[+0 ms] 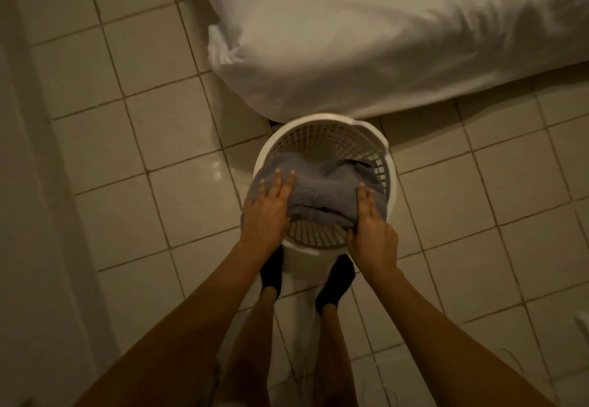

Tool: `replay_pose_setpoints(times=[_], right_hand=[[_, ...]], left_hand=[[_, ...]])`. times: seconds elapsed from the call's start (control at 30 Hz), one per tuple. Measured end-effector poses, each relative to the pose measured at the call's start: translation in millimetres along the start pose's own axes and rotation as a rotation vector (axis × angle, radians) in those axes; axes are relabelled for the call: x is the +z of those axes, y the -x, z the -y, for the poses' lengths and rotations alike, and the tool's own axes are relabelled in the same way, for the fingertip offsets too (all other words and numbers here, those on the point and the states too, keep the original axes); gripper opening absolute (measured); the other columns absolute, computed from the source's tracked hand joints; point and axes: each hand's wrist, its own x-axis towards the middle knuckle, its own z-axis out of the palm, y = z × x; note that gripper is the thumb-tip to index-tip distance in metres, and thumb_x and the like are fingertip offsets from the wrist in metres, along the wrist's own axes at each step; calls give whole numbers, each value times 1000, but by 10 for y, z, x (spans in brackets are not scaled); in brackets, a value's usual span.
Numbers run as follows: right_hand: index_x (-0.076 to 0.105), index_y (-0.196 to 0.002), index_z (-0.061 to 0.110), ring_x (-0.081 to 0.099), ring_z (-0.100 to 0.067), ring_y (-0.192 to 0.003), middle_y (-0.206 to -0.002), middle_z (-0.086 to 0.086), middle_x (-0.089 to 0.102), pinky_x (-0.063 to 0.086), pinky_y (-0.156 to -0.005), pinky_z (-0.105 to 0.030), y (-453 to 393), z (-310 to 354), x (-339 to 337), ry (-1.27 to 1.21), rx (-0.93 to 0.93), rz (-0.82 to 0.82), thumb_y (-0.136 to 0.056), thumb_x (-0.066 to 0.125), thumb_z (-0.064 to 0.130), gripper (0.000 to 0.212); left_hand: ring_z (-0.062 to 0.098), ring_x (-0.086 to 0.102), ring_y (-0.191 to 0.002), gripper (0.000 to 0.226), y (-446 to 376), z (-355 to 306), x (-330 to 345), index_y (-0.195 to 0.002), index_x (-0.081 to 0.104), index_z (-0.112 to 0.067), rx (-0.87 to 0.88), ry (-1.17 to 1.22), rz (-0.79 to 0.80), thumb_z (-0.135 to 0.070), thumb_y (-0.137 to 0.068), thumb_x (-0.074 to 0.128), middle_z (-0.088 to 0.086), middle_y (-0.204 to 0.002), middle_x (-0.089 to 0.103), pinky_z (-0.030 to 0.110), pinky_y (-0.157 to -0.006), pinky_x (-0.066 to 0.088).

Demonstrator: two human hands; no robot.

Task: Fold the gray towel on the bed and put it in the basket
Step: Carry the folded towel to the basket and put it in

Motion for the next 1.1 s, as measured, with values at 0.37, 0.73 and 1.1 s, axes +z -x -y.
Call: replay_pose_setpoints(times=[0.37,0.73,1.1], right_hand=[[17,-149,12,60,-35,-106,-140,-19,48,49,-82,-32,22,-13,428,-394,65,-43,-84,53,0,76],[21,-148,20,60,-36,-109,-131,-23,54,52,-88,-48,-394,-36,439,-565,17,-113,-75,42,9,77],[23,-148,19,53,-37,-120,-138,-19,49,47,-96,-47,-587,-285,765,-532,-8,-99,-75,42,5,77]], left_hand=[[34,14,-147,70,-174,-250,445,-152,14,-21,-46,504,-119,-8,-94,51,11,-161,10,52,-115,27],[27,32,-142,65,-560,-364,482,-151,21,-19,-117,793,-134,-4,-93,47,12,-155,30,44,-115,31],[25,38,-138,67,-744,-318,935,-150,24,-22,-131,868,-160,-2,-90,45,10,-152,36,41,-113,36]])
